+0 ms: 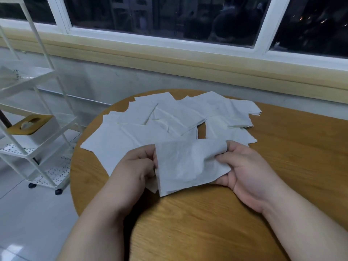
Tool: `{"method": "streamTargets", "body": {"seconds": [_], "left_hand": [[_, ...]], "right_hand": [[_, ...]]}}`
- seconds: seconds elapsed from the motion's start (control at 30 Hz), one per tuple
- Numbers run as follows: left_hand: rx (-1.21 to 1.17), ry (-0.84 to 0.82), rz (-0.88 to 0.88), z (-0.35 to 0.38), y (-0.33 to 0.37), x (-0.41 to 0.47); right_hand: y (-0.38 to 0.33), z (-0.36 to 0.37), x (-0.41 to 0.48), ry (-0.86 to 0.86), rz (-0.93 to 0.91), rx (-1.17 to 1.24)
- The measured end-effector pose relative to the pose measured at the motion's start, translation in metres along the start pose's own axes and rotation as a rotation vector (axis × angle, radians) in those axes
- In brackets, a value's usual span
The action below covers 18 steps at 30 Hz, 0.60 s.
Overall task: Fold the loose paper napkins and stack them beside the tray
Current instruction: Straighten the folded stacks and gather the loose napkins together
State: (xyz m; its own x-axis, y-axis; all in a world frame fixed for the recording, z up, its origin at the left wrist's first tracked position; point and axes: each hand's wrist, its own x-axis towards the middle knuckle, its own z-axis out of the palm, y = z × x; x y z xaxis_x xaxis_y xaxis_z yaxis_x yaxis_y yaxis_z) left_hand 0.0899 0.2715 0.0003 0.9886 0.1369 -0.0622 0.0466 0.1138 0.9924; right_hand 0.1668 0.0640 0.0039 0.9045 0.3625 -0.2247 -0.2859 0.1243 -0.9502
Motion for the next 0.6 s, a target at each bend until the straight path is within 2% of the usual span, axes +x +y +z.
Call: {"method": "streamTargets", "body": {"seconds": [0.23, 0.47, 0.6], "left_hand": [[0.143, -0.01, 0.055, -0.006, 0.006, -0.004], [0.391, -0.119, 0.053, -0.001, 0.005, -0.005], [0.475, -0.061, 0.054, 0.005, 0.004, -0.003]], "right_hand": [[0.003, 0.01, -0.002, 0.116, -0.035, -0.142], [0.005, 0.015, -0.003, 0.122, -0.07, -0.299], [0.008, 0.012, -0.003, 0.133, -0.088, -0.362]]}}
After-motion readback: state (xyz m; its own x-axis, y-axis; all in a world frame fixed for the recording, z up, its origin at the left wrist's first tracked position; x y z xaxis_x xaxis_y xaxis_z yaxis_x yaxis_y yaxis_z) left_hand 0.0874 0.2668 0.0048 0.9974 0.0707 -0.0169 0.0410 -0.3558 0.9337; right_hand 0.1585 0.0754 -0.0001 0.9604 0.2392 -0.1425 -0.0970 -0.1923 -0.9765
